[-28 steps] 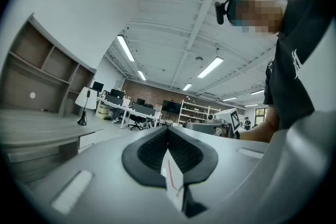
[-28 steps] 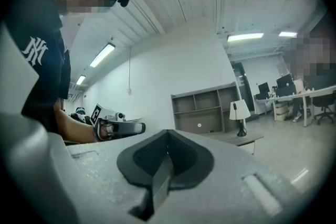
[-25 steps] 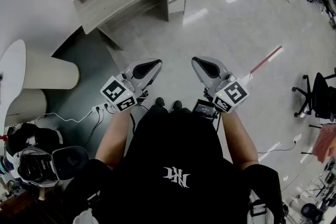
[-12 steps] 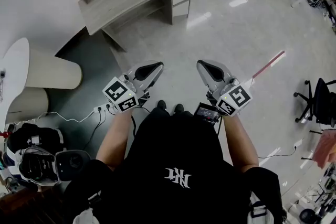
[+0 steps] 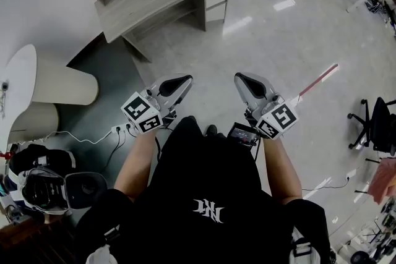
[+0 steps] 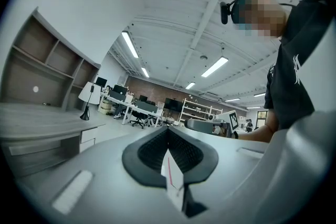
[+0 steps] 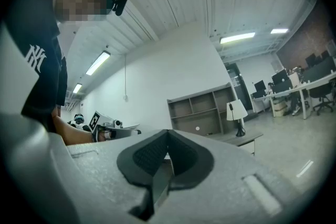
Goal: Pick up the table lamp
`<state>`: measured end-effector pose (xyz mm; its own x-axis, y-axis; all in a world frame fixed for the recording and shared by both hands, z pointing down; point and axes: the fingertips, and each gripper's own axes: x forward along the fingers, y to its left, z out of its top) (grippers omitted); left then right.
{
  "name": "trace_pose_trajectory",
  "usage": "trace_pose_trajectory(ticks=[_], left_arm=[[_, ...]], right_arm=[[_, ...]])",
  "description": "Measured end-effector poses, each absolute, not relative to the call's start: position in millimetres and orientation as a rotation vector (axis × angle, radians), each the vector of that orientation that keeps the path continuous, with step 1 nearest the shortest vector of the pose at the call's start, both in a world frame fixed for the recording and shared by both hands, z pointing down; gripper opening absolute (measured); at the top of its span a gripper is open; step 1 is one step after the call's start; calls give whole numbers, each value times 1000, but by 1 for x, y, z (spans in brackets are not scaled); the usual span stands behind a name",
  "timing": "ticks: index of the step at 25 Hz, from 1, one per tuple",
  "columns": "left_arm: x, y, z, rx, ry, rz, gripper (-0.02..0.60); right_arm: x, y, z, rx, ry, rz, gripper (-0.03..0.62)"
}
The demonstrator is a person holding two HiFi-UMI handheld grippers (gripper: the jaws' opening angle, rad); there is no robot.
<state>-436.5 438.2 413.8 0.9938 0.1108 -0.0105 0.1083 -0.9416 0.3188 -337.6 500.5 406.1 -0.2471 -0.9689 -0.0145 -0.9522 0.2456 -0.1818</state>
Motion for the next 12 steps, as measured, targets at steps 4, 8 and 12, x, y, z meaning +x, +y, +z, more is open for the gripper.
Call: trace_pose_trajectory(ticks=[4, 8, 12], left_arm=[[-431, 425, 417, 2788, 144, 32, 2], [-417, 404, 419, 2778, 156, 20, 2], [-394, 378, 418, 2770, 181, 5, 2]], right_arm=[[-330, 488, 407, -1845, 2362, -212, 2], [-320, 470, 410, -1849, 2364, -219, 2], [-299, 447, 412, -1861, 2352, -234, 2]])
